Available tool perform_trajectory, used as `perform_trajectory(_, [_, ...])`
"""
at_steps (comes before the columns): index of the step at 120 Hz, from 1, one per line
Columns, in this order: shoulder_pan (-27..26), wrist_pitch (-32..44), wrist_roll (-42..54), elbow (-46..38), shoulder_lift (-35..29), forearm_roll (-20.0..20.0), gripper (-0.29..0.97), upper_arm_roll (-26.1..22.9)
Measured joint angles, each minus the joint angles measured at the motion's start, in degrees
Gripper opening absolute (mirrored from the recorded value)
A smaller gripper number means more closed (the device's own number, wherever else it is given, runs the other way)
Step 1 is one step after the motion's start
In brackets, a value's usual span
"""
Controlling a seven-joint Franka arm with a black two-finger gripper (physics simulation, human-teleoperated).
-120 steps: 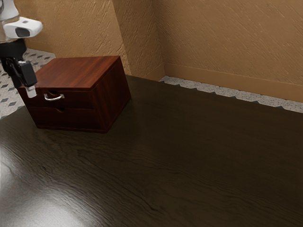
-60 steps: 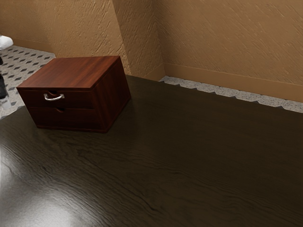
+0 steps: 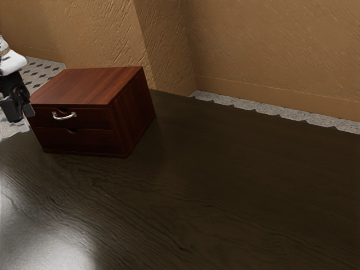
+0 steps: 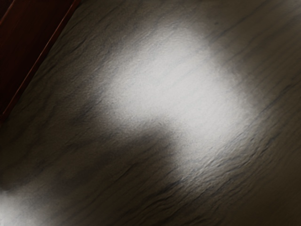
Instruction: Pull the drawer handle with one arm to open the drawer
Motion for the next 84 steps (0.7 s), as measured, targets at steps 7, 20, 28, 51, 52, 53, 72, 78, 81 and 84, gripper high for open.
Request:
perform_trajectory(7, [0.00, 0.65, 1.19, 0.25, 0.50, -0.01, 0.68, -0.11])
perform_trajectory(20, [0.00, 2.04, 3.12, 0.98, 1.67, -0.02, 0.68, -0.12])
perform_trajectory(28, [-0.01, 3.39, 4.17, 1.09, 1.91, -0.02, 0.68, 0.01])
perform_trajectory(51, [0.01, 8.25, 6.82, 1.06, 3.63, 0.04, 0.68, -0.13])
perform_trajectory(52, [0.01, 8.44, 6.94, 1.06, 3.69, 0.04, 0.68, -0.16])
perform_trajectory(53, [0.01, 8.63, 7.06, 1.06, 3.73, 0.04, 0.68, -0.19])
perform_trajectory(72, [0.47, 11.67, 9.51, 0.97, 4.84, 0.05, 0.68, -0.59])
perform_trajectory(78, [0.51, 12.56, 10.24, 0.83, 5.40, 0.06, 0.68, -0.61])
perform_trajectory(81, [0.52, 13.02, 10.61, 0.75, 5.63, 0.07, 0.68, -0.61])
perform_trajectory(84, [0.52, 13.45, 10.97, 0.70, 5.95, 0.08, 0.68, -0.62])
